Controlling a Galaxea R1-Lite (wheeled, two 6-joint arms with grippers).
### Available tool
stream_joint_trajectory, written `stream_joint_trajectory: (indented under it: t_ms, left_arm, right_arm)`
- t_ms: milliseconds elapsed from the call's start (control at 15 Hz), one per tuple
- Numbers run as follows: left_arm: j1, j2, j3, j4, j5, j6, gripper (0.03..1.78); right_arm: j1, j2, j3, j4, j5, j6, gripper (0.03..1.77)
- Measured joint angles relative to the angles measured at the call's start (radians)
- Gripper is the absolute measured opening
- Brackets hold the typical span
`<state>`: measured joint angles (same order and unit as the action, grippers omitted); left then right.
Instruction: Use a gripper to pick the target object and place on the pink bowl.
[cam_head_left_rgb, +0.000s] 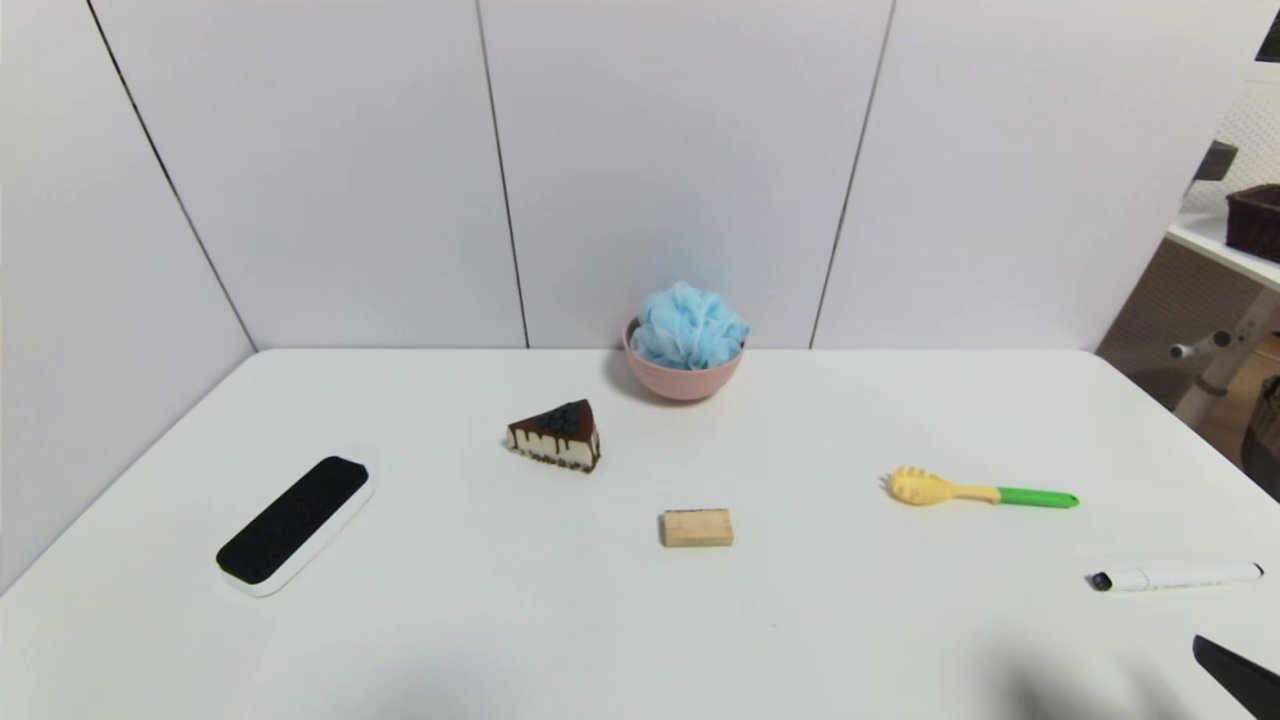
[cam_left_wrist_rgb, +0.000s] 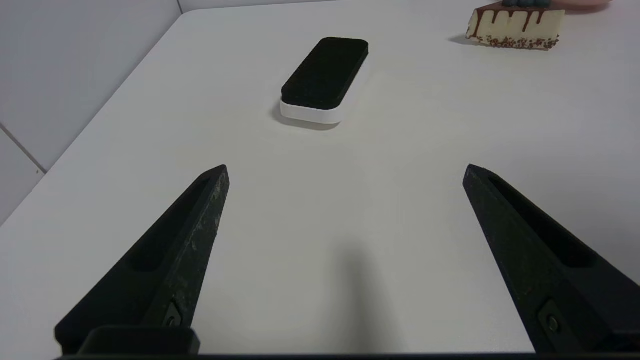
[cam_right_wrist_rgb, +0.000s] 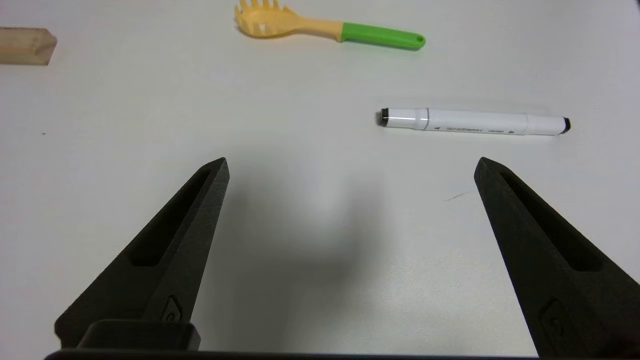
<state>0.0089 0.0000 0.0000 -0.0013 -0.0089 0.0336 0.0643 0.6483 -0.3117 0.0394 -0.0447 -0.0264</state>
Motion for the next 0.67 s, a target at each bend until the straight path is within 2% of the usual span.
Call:
stream_joint_trajectory:
  t_ms: [200,400,667]
  left_arm:
    - [0.000,0.000,0.000,0.000,0.000,0.000,1.69]
    - [0.000,0.000,0.000,0.000,0.000,0.000,1.69]
    - [0.000,0.000,0.000,0.000,0.000,0.000,1.69]
  right_arm:
    - [-0.020,-0.207,0.204,-0.160,0.004,-0.019,1.69]
    - [-0.038,-0.374,0.293,-0.094,0.031,-0.034,1.69]
    - [-0.056,-0.530,0.310,-0.043,0.049,-0.014,1.69]
